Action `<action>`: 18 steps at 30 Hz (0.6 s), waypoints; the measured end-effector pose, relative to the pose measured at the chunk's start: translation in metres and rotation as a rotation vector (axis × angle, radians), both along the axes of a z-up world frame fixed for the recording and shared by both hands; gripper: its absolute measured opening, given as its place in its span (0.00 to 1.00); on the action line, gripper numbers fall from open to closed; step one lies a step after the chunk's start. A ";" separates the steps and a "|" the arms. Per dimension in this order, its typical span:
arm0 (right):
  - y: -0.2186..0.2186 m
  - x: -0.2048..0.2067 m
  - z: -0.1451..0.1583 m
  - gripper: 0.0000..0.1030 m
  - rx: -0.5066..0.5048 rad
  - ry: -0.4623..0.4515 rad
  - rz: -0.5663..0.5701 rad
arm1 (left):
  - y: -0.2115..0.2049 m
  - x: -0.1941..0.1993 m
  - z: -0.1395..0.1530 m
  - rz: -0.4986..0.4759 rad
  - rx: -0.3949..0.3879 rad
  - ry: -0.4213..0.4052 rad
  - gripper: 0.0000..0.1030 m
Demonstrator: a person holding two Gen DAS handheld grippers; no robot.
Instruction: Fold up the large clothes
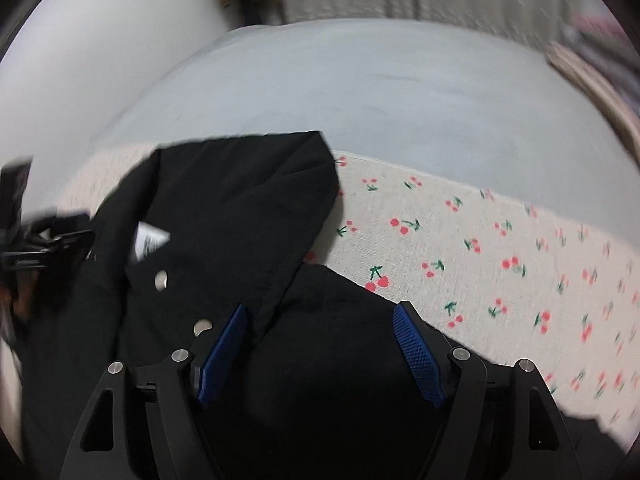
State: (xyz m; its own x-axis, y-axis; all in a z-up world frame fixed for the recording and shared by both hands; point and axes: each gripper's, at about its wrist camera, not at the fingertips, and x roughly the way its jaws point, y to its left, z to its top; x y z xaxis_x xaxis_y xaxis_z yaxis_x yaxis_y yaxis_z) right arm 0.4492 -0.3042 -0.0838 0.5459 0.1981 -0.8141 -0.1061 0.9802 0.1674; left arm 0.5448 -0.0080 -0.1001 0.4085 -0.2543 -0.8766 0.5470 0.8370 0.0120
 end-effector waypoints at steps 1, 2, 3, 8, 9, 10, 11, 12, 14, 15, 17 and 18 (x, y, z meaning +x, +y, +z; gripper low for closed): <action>-0.002 0.000 0.001 0.74 -0.005 0.007 0.016 | 0.003 -0.002 0.001 -0.012 -0.012 -0.004 0.82; -0.006 -0.001 0.002 0.74 -0.009 0.018 0.025 | 0.009 -0.001 0.000 -0.020 -0.033 0.021 0.83; -0.012 -0.001 0.002 0.74 -0.008 0.030 0.036 | 0.015 -0.001 0.000 -0.018 -0.048 0.041 0.83; -0.019 -0.008 -0.008 0.67 0.001 0.042 0.042 | 0.026 -0.020 -0.006 0.015 -0.149 0.016 0.58; -0.007 -0.009 -0.010 0.56 -0.035 0.027 0.040 | 0.025 -0.023 -0.004 0.049 -0.155 -0.001 0.27; 0.007 -0.012 -0.008 0.15 -0.056 -0.001 0.056 | 0.022 -0.026 0.001 0.118 -0.161 -0.020 0.15; 0.021 -0.016 -0.004 0.02 -0.106 -0.038 0.041 | 0.016 -0.032 0.003 0.153 -0.161 -0.050 0.12; 0.040 -0.025 0.000 0.02 -0.220 -0.090 0.005 | 0.009 -0.043 0.009 0.173 -0.129 -0.123 0.10; 0.062 -0.037 0.007 0.00 -0.372 -0.182 -0.040 | 0.002 -0.063 0.025 0.184 -0.153 -0.254 0.10; 0.065 -0.042 0.013 0.00 -0.423 -0.241 -0.090 | 0.001 -0.062 0.031 0.196 -0.163 -0.289 0.10; 0.053 -0.034 0.011 0.00 -0.451 -0.252 -0.194 | 0.000 -0.040 0.009 0.239 -0.092 -0.234 0.13; 0.040 -0.019 -0.003 0.00 -0.493 -0.194 -0.259 | 0.002 -0.032 -0.005 0.249 -0.061 -0.181 0.18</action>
State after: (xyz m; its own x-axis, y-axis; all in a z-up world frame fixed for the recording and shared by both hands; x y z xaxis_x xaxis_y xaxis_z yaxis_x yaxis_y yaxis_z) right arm 0.4298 -0.2638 -0.0867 0.6743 -0.3382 -0.6565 0.1643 0.9354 -0.3131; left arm 0.5128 -0.0060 -0.1049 0.6128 -0.1765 -0.7702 0.3184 0.9473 0.0363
